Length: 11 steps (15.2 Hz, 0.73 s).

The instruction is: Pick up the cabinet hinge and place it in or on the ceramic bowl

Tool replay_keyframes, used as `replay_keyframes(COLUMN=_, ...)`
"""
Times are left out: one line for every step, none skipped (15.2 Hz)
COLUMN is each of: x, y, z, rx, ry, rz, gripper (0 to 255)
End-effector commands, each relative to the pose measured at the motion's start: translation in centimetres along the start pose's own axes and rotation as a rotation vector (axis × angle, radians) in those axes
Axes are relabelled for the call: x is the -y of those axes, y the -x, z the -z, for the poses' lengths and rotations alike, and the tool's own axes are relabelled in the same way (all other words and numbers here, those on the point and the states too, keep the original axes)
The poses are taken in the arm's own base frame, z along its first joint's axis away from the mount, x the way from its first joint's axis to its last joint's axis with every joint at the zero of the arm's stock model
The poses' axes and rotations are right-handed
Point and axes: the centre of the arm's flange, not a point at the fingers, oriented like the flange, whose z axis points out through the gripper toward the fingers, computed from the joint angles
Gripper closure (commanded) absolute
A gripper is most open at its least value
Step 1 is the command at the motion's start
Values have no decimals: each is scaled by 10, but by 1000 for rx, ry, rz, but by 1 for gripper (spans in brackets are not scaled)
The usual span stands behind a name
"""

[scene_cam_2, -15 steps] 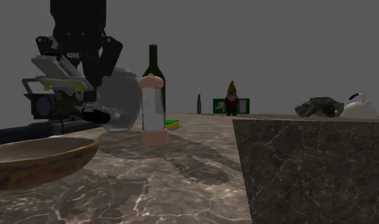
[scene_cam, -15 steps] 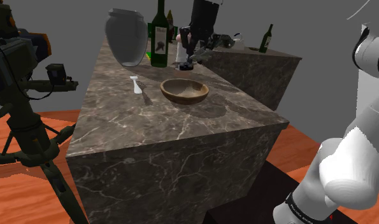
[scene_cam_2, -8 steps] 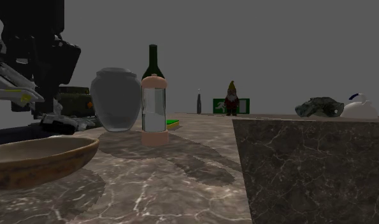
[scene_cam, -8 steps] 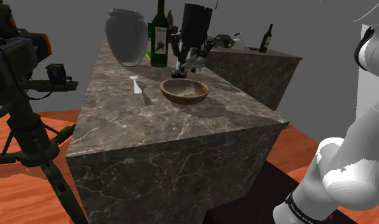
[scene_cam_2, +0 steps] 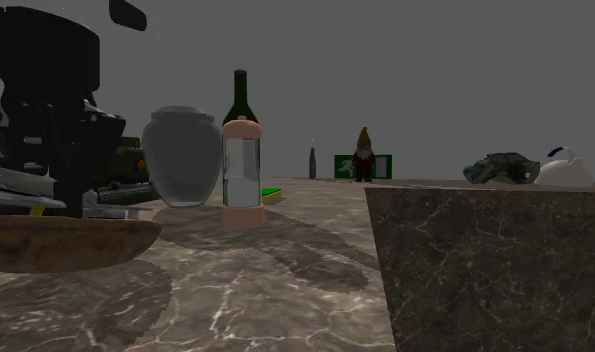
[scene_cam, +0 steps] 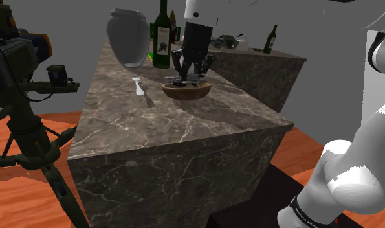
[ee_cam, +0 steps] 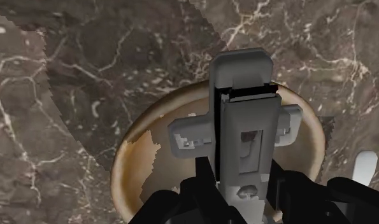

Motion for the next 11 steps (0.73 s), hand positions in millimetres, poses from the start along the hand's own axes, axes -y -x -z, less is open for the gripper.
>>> replay_keyframes(x=-1, y=-1, z=-9, rx=1, ry=2, rz=-2, gripper=255)
replay_keyframes(x=-1, y=-1, z=-9, rx=1, ry=2, rz=-2, gripper=255)
replay_keyframes(x=-1, y=-1, z=-9, rx=1, ry=2, rz=-2, gripper=255)
replay_keyframes(x=-1, y=-1, z=-9, rx=1, ry=2, rz=-2, gripper=255)
replay_keyframes(x=-1, y=-1, z=-9, rx=1, ry=2, rz=-2, gripper=255)
replay_keyframes(x=-1, y=-1, z=-9, rx=1, ry=2, rz=-2, gripper=255)
replay_keyframes(x=-1, y=-1, z=-9, rx=1, ry=2, rz=-2, gripper=255)
replay_keyframes(x=-1, y=-1, z=-9, rx=1, ry=2, rz=-2, gripper=255)
replay_keyframes(x=-1, y=-2, z=-9, rx=1, ry=2, rz=-2, gripper=0)
replay_keyframes(x=-1, y=-2, z=-9, rx=1, ry=2, rz=-2, gripper=0)
replay_keyframes(x=-1, y=-2, z=-10, rx=1, ry=2, rz=-2, gripper=0)
